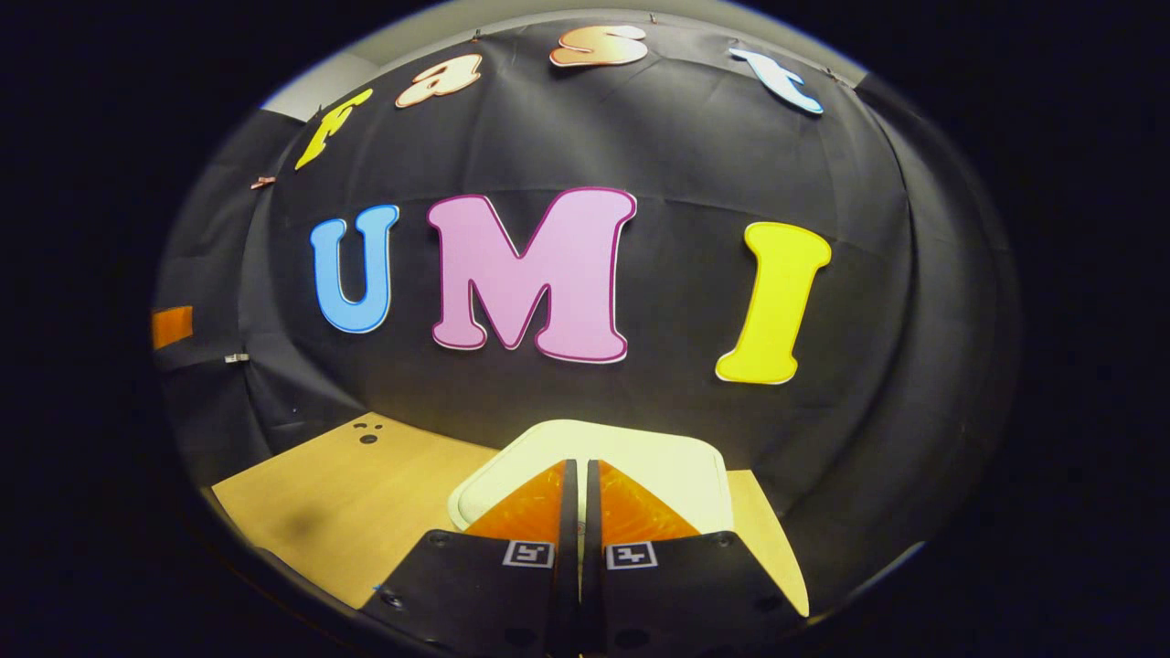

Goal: Press the lid of the desktop garbage bin to open it, pick up the crumpled paper on the desktop and throw it into the bin, then pick up the pop can on the desktop and drop it into the bin, and finally close the garbage bin lid.

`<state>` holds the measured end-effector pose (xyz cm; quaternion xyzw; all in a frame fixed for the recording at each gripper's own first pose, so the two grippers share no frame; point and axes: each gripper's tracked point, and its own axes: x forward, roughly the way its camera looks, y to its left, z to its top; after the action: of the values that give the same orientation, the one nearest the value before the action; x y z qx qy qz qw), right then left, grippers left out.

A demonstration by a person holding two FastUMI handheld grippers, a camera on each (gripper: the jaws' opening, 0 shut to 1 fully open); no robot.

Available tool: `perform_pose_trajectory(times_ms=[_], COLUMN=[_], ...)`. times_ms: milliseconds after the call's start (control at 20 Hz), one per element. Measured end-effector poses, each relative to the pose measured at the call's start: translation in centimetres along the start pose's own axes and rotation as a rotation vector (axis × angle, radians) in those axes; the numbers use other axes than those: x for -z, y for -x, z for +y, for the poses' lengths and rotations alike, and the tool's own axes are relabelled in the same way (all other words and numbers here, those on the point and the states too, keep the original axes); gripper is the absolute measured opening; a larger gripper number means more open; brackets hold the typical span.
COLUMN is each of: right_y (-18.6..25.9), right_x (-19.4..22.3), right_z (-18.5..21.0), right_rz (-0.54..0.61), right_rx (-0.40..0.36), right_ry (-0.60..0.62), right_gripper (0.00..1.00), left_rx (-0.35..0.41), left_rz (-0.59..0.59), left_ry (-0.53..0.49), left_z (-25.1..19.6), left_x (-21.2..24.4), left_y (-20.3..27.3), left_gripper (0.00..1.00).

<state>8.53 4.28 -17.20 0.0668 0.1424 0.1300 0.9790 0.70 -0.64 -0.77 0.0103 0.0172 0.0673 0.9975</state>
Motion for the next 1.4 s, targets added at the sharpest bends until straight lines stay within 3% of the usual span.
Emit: perform_pose_trajectory(times_ms=[500,900,1150,1400], right_y=[-0.2,0.1,0.0,0.8], right_x=[3.7,4.2,2.7,-0.6], right_z=[0.6,0.3,-0.1,-1.3], right_rz=[0.079,-0.001,0.025,-0.052], right_rx=[-0.021,0.012,0.013,0.05], right_ry=[-0.012,-0.057,-0.123,-0.13], right_gripper=[0.06,0.07,0.06,0.06], left_rx=[-0.025,-0.024,-0.026,-0.029], left_rz=[0.019,0.012,-0.002,-0.004], left_ry=[0.005,-0.004,-0.003,0.002], left_z=[0.6,0.5,0.9,1.2], left_x=[0.4,0.3,-0.1,-0.2], left_y=[-0.1,0.1,0.6,1.0], left_gripper=[0.95,0.95,0.95,0.95])
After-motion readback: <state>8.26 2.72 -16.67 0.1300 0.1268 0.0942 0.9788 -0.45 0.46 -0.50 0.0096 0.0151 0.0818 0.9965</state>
